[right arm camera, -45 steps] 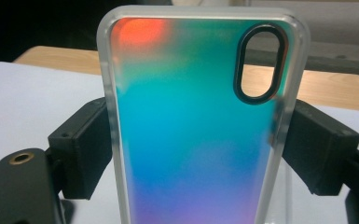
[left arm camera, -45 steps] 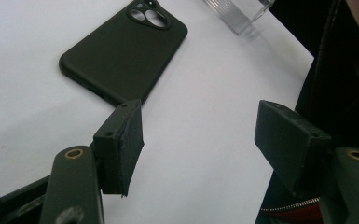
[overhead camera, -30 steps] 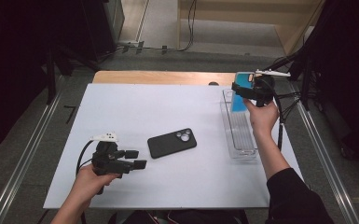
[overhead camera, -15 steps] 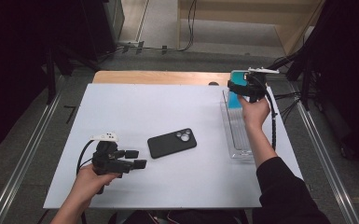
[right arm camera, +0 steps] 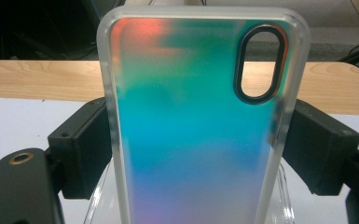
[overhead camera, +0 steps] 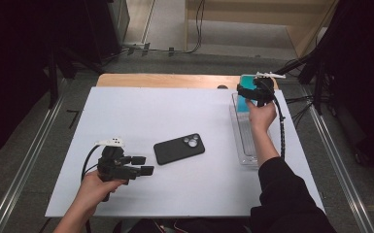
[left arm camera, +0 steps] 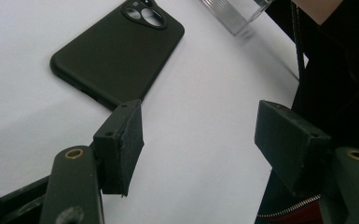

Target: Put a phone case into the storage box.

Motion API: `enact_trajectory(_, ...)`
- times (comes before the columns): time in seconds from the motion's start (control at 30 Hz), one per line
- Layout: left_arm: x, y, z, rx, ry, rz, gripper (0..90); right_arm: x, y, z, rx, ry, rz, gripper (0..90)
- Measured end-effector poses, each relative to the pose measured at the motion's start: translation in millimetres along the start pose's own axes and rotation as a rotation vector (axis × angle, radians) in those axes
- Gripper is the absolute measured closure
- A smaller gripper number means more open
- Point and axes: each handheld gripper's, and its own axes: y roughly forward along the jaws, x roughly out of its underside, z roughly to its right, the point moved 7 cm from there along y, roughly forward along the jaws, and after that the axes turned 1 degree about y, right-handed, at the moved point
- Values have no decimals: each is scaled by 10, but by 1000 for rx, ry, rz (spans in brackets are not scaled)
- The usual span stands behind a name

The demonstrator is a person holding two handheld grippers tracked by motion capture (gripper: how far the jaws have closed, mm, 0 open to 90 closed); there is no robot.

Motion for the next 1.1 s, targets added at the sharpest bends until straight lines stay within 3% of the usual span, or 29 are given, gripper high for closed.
enact_trajectory(0.17, 3, 6, -5, 2, -2, -1, 327, 32, 71, -6, -7, 19, -1, 145)
enact_trajectory(0.4, 3, 18, -7, 2, -4, -2, 327, 41, 119, -20, 18, 8, 23, 142)
enact_trajectory(0.67, 9, 18, -11, 0, -3, -4, 327, 87, 134, -48, 47, -23, 15, 141)
enact_trajectory(1.1, 7, 19, -10, -8, -3, -5, 327, 131, 55, -64, 17, -14, 19, 139)
